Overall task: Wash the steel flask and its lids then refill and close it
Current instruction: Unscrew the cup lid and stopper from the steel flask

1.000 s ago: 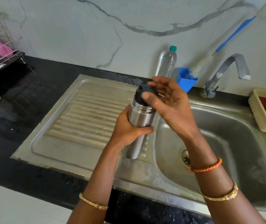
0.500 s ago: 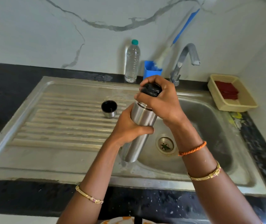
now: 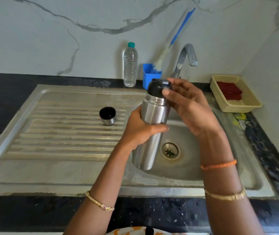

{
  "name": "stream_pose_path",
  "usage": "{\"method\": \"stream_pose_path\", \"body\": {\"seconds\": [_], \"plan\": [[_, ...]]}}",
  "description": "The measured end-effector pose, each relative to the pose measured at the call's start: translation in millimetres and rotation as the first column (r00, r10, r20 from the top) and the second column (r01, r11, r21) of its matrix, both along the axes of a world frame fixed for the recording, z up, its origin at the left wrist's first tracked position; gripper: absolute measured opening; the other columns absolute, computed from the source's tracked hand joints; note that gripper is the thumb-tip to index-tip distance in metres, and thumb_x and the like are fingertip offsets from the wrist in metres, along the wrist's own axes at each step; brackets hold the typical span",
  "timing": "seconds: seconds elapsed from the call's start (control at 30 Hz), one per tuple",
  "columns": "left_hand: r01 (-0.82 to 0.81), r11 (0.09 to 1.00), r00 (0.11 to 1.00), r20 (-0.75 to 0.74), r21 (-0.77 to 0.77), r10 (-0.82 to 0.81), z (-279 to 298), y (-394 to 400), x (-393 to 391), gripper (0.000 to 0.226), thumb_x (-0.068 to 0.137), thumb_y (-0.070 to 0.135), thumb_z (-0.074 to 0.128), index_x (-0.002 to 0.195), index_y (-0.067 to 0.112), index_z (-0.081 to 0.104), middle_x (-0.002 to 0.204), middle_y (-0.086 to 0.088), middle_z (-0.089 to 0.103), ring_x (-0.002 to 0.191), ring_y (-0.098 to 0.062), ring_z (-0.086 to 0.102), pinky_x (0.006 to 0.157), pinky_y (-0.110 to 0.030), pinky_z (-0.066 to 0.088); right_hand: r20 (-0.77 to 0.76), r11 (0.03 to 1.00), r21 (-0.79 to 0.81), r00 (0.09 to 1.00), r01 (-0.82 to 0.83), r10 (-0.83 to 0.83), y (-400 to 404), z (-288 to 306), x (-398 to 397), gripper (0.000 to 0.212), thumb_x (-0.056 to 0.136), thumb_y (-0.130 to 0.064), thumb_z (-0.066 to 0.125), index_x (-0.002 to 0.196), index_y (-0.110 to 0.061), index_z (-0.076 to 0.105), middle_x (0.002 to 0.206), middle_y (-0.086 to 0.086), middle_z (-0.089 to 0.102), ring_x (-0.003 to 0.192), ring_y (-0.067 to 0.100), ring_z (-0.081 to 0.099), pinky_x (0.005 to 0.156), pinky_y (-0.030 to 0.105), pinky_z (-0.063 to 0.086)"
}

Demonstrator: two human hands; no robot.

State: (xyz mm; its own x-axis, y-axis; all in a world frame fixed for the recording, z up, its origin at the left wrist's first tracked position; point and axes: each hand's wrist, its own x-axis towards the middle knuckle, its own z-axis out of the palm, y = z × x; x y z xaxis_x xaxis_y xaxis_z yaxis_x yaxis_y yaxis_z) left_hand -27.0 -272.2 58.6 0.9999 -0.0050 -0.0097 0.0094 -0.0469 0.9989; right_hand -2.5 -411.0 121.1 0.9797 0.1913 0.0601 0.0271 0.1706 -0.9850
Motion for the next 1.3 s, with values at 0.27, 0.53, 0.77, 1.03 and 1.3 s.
{"method": "stream_pose_path", "body": {"seconds": [0.27, 0.53, 0.77, 1.03, 1.3], "plan": [[0.085, 0.987, 0.996, -0.004, 0.139, -0.086, 3, 0, 11, 0.056, 0.046, 0.021, 0.085, 0.097, 0.02, 0.062, 0.087, 0.004, 0.072, 0.08, -0.01, 0.069, 0.071, -0.031, 0.057, 0.054, 0.972, -0.184, 0.989, 0.146, -0.138, 22, 11, -6, 0.056, 0.075, -0.013, 0.079, 0.123, -0.007, 0.051, 0.096, -0.002, 0.065, 0.083, 0.005, 0.064, 0.079, 0.021, 0.052], [0.527, 0.847, 0.849, -0.001, -0.078, -0.528, 6, 12, 15, 0.053, 0.054, 0.015, 0.078, 0.102, 0.001, 0.062, 0.094, -0.019, 0.068, 0.088, -0.03, 0.064, 0.08, -0.041, 0.052, 0.052, 0.712, -0.034, 0.71, -0.701, 0.702, -19, 6, 40, 0.071, 0.07, -0.018, 0.079, 0.129, 0.002, 0.045, 0.118, 0.015, 0.06, 0.114, 0.027, 0.054, 0.097, 0.036, 0.043], [0.074, 0.981, 0.997, -0.051, 0.181, -0.066, 13, -7, 10, 0.047, 0.05, 0.022, 0.087, 0.089, 0.023, 0.061, 0.084, 0.003, 0.069, 0.074, -0.009, 0.066, 0.072, -0.031, 0.056, -0.079, 0.918, -0.011, 0.915, -0.397, 0.395, -11, 14, 47, 0.059, 0.056, 0.003, 0.061, 0.114, -0.005, 0.058, 0.108, 0.012, 0.064, 0.103, 0.022, 0.061, 0.091, 0.031, 0.049], [0.094, 0.945, 0.996, -0.038, 0.315, -0.086, 19, -6, 16, 0.054, 0.045, 0.027, 0.086, 0.092, 0.026, 0.061, 0.082, 0.009, 0.068, 0.074, -0.008, 0.066, 0.065, -0.026, 0.051, 0.169, 0.983, -0.178, 0.983, -0.035, 0.066, -3, 5, 37, 0.027, 0.071, 0.003, 0.075, 0.084, -0.012, 0.057, 0.078, 0.001, 0.061, 0.072, 0.013, 0.058, 0.072, 0.029, 0.05], [0.562, 0.823, 0.822, -0.051, -0.076, -0.567, 13, 5, 16, 0.053, 0.055, 0.016, 0.078, 0.103, 0.001, 0.061, 0.094, -0.019, 0.068, 0.085, -0.029, 0.065, 0.075, -0.038, 0.052, 0.274, 0.762, 0.044, 0.742, -0.646, 0.612, -12, 6, 47, 0.037, 0.063, 0.003, 0.065, 0.096, -0.008, 0.051, 0.091, 0.007, 0.06, 0.09, 0.024, 0.062, 0.089, 0.04, 0.046]]}}
